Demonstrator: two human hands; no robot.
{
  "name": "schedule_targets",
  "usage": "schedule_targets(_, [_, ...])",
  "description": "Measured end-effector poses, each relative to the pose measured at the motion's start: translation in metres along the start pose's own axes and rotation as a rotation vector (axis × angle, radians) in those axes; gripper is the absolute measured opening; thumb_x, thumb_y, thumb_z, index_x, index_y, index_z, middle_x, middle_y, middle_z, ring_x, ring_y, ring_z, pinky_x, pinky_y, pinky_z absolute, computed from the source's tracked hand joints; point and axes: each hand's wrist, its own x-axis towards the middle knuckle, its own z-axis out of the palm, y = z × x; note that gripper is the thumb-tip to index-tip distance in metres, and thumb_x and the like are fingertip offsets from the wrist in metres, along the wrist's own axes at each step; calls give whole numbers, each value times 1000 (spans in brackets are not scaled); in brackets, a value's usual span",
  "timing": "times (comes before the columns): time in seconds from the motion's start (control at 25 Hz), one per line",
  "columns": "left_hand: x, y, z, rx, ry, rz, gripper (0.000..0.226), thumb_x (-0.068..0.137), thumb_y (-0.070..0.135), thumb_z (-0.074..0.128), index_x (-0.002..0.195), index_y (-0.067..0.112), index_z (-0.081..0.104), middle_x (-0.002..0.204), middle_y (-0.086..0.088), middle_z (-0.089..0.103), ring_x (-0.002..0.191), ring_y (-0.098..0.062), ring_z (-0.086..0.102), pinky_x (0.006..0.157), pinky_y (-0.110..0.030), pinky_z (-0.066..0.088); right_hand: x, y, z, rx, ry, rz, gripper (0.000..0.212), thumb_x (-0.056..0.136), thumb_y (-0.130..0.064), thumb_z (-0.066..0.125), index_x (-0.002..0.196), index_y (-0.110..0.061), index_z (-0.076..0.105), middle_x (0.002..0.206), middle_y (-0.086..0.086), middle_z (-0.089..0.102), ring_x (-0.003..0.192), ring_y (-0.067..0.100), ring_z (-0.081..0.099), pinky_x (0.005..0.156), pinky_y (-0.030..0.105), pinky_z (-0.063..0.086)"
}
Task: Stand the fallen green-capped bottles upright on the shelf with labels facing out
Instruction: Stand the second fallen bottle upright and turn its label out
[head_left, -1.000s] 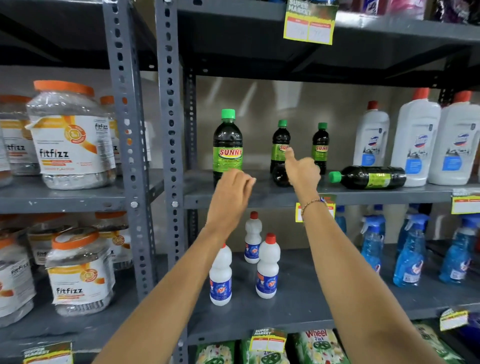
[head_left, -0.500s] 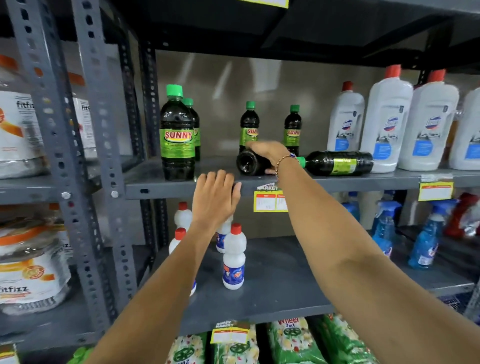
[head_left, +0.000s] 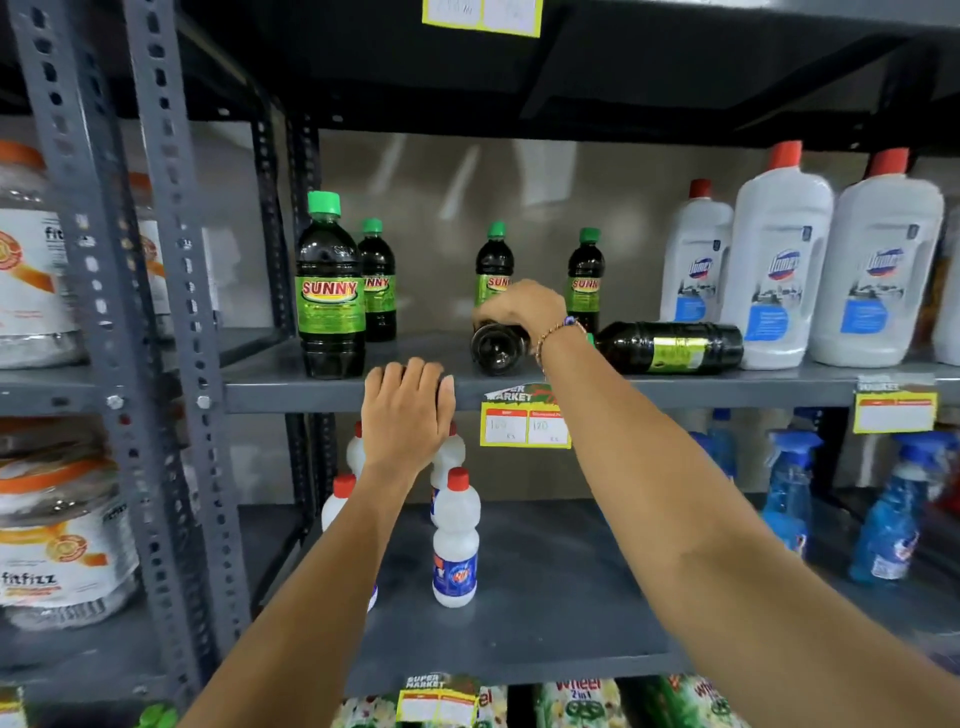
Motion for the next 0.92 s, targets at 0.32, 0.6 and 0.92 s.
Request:
schedule_targets(0.32, [-1, -2, 11, 54, 18, -16, 42, 99, 34, 26, 86, 12, 59, 80, -6, 58, 71, -27, 51, 74, -38, 37, 0, 29, 20, 493, 236, -82, 46, 83, -31, 66, 114, 2, 57, 95, 10, 58, 89, 28, 57, 71, 30, 41])
schedule_targets(0.6, [-2, -4, 13, 26, 69, -5, 38, 97, 31, 30, 91, 12, 62, 84, -5, 60, 73, -26, 53, 76, -37, 36, 9, 43, 41, 658, 96, -236, 57, 90, -14, 63, 137, -1, 32, 135, 16, 41, 124, 28, 46, 103, 32, 39])
schedule_targets(0.92, [-3, -3, 11, 23, 50, 6, 35, 97, 30, 32, 93, 13, 61, 86, -5, 61, 75, -24, 53, 76, -36, 37, 12, 58, 41, 854, -125, -174, 60, 87, -8, 67, 131, -6, 27, 129, 14, 54, 120, 25, 53, 94, 32, 43])
